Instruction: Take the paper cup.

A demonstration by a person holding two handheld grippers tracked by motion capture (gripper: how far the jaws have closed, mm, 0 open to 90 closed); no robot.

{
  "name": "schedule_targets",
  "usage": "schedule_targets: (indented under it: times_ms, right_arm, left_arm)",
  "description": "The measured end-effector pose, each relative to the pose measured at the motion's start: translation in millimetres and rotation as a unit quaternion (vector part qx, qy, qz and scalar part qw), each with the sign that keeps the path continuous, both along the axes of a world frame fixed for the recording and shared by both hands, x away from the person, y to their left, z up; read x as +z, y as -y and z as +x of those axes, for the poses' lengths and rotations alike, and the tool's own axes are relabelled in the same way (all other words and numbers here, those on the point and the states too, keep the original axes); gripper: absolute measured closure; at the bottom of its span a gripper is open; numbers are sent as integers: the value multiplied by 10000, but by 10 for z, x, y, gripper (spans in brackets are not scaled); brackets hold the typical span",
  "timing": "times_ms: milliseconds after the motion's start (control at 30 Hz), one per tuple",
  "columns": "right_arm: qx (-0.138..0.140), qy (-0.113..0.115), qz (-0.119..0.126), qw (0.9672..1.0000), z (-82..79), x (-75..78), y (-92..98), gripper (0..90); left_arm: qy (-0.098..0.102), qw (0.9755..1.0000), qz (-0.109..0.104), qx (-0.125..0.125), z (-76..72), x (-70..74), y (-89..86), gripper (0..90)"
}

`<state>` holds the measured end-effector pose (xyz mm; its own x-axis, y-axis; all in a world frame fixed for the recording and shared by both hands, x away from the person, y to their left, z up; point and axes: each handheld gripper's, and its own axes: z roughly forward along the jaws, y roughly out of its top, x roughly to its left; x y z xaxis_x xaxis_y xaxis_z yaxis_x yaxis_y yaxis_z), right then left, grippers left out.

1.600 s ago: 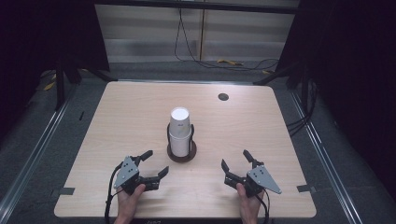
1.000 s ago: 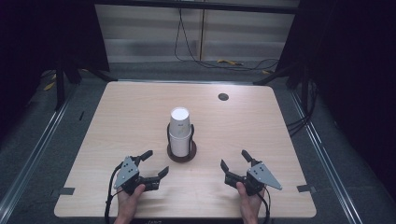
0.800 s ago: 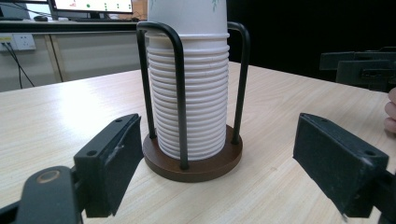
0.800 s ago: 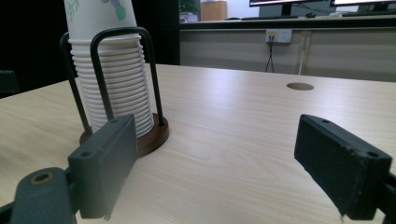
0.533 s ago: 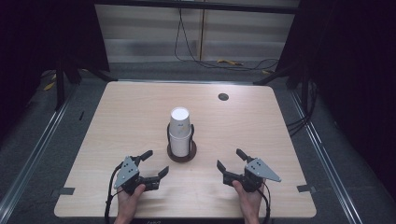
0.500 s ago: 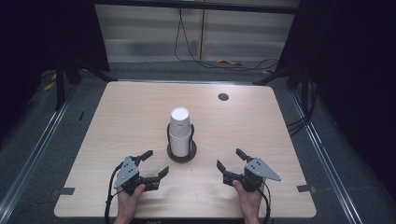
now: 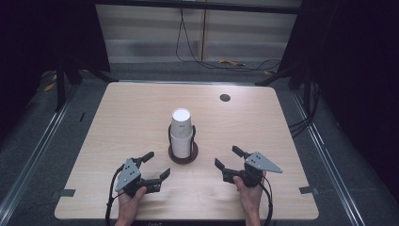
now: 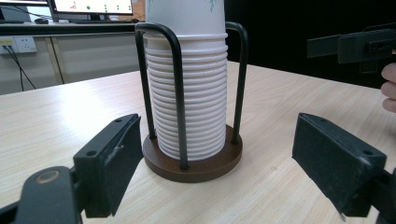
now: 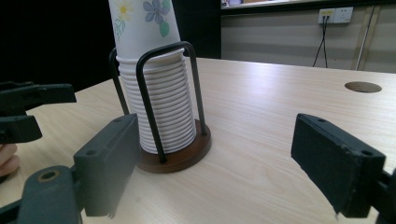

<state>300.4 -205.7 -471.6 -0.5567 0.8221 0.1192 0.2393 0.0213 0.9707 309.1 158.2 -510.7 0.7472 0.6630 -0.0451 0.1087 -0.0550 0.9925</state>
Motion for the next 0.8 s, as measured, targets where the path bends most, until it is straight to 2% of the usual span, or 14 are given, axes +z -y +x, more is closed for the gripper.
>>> schedule_targets:
  times_ms: [267,567,800]
  right_arm:
    - [231,-12,-11,9997,71,108,-121,189]
    - [556,-12,-16,9985,173,227,-228,191]
    - [699,11,-80,9975,249,345,-323,196]
  left_arm:
    - [2,10000,3,-19,2,0,-5,158]
    - [1,10000,-3,-18,2,-1,-5,158]
    - [16,10000,10,4,-2,0,-3,158]
